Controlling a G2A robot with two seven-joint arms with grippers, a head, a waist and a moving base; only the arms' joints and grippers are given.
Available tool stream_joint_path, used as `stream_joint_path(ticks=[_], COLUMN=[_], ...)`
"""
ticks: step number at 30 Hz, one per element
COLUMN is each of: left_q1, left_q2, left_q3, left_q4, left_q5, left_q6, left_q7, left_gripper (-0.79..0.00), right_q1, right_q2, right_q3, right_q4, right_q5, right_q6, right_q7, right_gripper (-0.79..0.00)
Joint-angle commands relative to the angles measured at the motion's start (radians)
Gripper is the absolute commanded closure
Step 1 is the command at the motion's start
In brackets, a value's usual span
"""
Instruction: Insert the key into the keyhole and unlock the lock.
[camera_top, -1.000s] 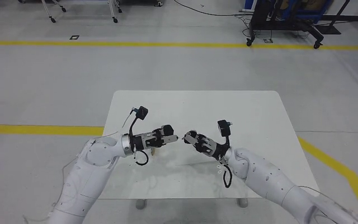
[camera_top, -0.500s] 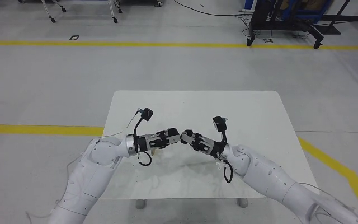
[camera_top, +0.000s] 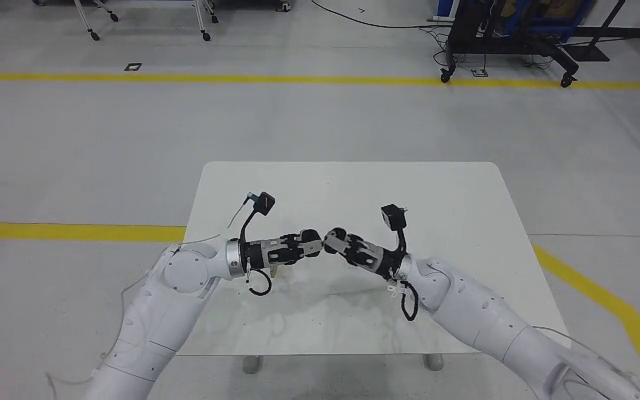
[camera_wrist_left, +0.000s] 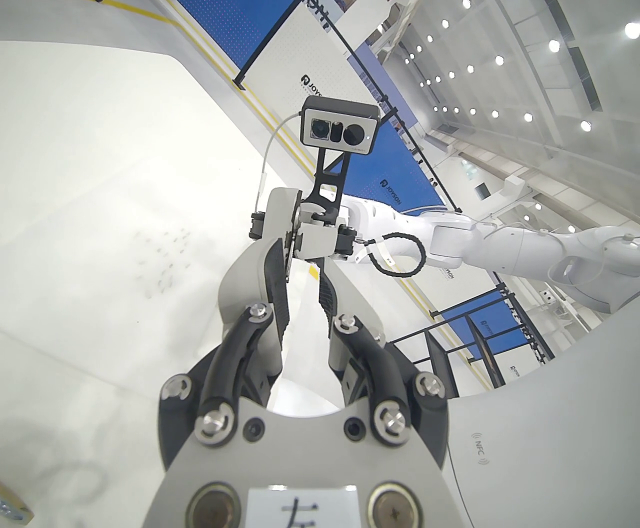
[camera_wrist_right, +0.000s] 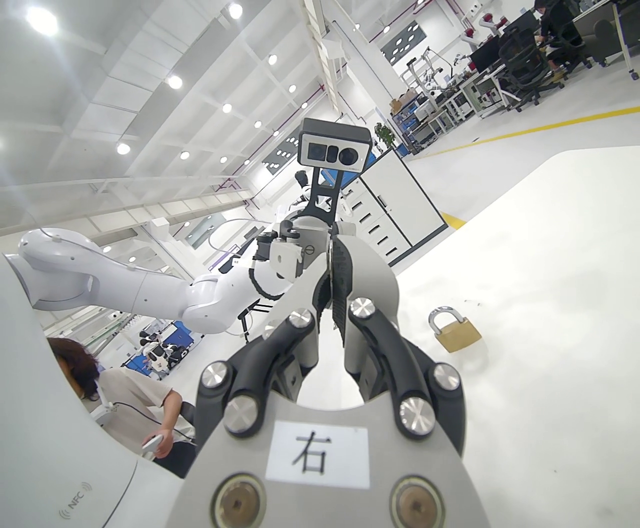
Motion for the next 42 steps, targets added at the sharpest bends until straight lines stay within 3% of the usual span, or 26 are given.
stream_joint_path(ticks=[1,5,8,17,18,19,35,42], left_q1=[-0.002,-0.006,-0.009,-0.017,-0.017,-0.016,-0.002,-0.034], left_q2=[0.001,0.002,0.002,0.004,0.005,0.005,0.02,0.022], left_q3=[0.004,0.009,0.015,0.024,0.023,0.022,0.002,0.057], left_q4=[0.002,0.006,0.008,0.016,0.016,0.016,-0.004,-0.003], left_q5=[0.0,0.001,0.005,0.024,0.024,0.026,0.019,0.044], left_q6=[-0.001,0.002,0.004,0.022,0.023,0.022,0.004,0.062], left_q7=[0.0,0.0,0.002,0.024,0.029,0.033,0.02,-0.114], left_gripper=[-0.123,-0.089,0.0,0.0,0.0,0.0,0.0,0.0], right_q1=[-0.001,-0.005,-0.009,-0.03,-0.033,-0.036,-0.041,-0.064], right_q2=[-0.004,-0.01,-0.015,-0.024,-0.025,-0.025,-0.025,0.029], right_q3=[0.004,0.013,0.023,0.061,0.065,0.069,0.076,0.172], right_q4=[0.0,0.002,0.007,0.008,0.007,0.007,0.007,-0.013], right_q5=[0.008,0.028,0.043,0.059,0.061,0.066,0.068,-0.048], right_q6=[0.0,0.0,0.0,0.0,0.0,0.0,0.009,0.0], right_q7=[0.017,0.043,0.062,0.107,0.11,0.115,0.118,0.283], right_gripper=[0.0,0.0,0.0,0.0,-0.314,-0.785,-0.785,-0.785])
